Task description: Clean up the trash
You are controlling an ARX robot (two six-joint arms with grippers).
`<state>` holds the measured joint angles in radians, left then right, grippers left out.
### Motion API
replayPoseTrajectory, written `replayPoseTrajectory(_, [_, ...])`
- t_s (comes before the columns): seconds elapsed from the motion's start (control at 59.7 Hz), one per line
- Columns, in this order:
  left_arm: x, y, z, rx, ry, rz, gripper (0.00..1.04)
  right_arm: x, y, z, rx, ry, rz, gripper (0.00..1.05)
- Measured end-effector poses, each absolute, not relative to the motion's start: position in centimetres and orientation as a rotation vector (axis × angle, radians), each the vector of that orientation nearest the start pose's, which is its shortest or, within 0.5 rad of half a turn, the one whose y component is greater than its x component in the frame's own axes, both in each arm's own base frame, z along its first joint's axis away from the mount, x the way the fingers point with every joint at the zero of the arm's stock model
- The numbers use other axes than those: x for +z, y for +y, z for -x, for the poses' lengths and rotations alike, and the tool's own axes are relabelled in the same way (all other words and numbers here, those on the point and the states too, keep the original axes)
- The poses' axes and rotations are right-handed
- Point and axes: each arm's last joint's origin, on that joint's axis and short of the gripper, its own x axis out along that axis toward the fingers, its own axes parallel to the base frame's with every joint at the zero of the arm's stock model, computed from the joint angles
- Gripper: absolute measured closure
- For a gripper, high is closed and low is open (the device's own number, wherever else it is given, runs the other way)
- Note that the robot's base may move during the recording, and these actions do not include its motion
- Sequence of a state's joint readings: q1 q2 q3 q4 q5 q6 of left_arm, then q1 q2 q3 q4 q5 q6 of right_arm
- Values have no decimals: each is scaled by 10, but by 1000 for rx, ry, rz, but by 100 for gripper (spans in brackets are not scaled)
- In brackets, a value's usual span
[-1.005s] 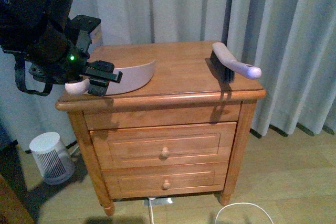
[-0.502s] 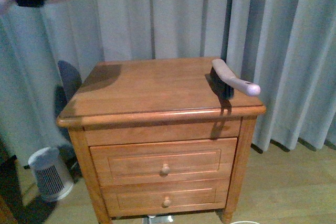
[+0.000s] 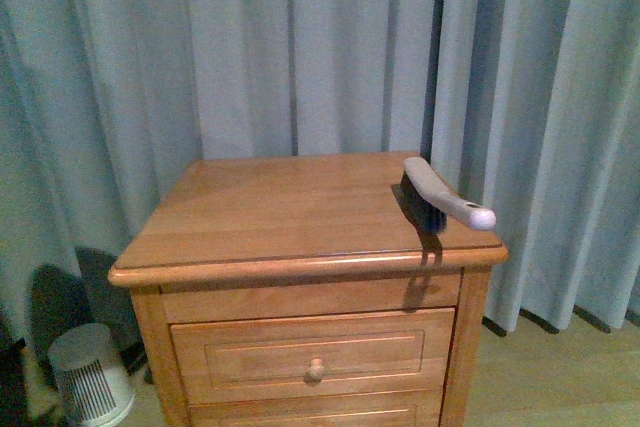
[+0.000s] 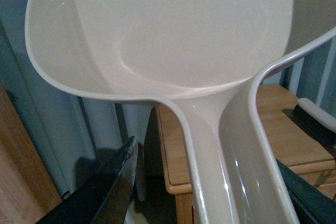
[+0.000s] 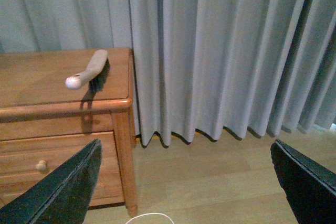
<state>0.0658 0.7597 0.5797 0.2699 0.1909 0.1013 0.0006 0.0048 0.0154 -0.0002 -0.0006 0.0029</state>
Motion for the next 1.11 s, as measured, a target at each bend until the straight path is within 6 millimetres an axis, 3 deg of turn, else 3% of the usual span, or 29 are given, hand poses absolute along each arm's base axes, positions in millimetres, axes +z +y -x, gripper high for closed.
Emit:
replayPoseTrajectory(0.184, [301, 13, -152, -110, -91, -101, 43, 168, 0, -97, 1, -10, -2, 7])
replayPoseTrajectory(0.586, [285, 9, -142, -121, -53, -71, 43, 168, 0, -97, 1, -10, -2, 7])
replayPoseTrajectory(0.737, [284, 9, -142, -122, -53, -70, 43, 168, 7, -103, -234, 118, 22, 7])
replayPoseTrajectory(0.888, [284, 9, -142, -125, -52, -70, 43, 204, 14, -126, -200, 145, 11, 7])
replayPoseTrajectory(1.105, [284, 9, -142, -124, -52, -70, 43, 274, 21, -199, -89, 322, -44, 7])
